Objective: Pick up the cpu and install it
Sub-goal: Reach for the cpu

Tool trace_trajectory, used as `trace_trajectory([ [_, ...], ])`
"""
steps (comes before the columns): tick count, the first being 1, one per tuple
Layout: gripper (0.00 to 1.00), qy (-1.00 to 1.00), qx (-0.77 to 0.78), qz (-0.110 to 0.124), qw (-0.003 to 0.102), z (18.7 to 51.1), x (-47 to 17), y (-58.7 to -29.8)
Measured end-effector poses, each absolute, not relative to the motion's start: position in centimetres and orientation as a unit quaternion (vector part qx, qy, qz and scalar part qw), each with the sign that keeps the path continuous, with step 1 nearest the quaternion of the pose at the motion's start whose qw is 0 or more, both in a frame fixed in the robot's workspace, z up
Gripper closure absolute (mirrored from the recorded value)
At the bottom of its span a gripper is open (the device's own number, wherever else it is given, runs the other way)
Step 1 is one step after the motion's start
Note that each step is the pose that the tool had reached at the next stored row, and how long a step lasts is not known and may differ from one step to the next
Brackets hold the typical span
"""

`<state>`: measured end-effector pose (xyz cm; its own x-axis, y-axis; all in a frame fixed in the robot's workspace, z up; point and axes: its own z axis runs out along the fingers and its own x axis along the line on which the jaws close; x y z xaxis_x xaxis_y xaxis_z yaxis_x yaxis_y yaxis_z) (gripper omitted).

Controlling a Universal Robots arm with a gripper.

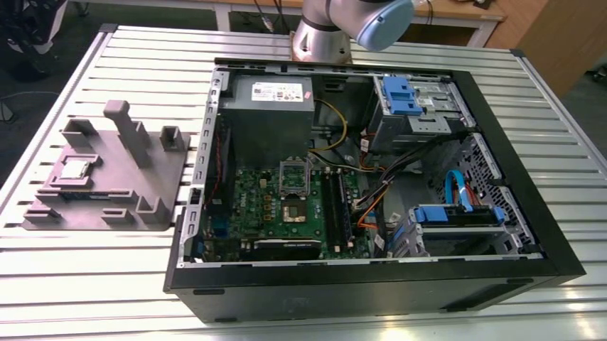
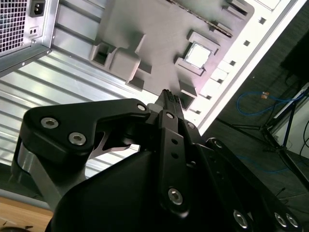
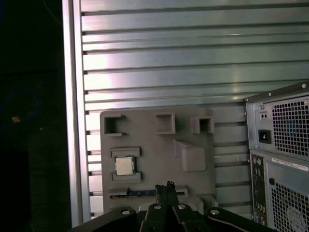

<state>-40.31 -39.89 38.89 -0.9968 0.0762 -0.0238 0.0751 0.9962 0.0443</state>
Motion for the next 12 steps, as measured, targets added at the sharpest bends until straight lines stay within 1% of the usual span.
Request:
trace_trajectory([
  [12, 0.89, 0.999, 0.038, 0.022, 0.013, 38.88, -40.95, -39.89],
])
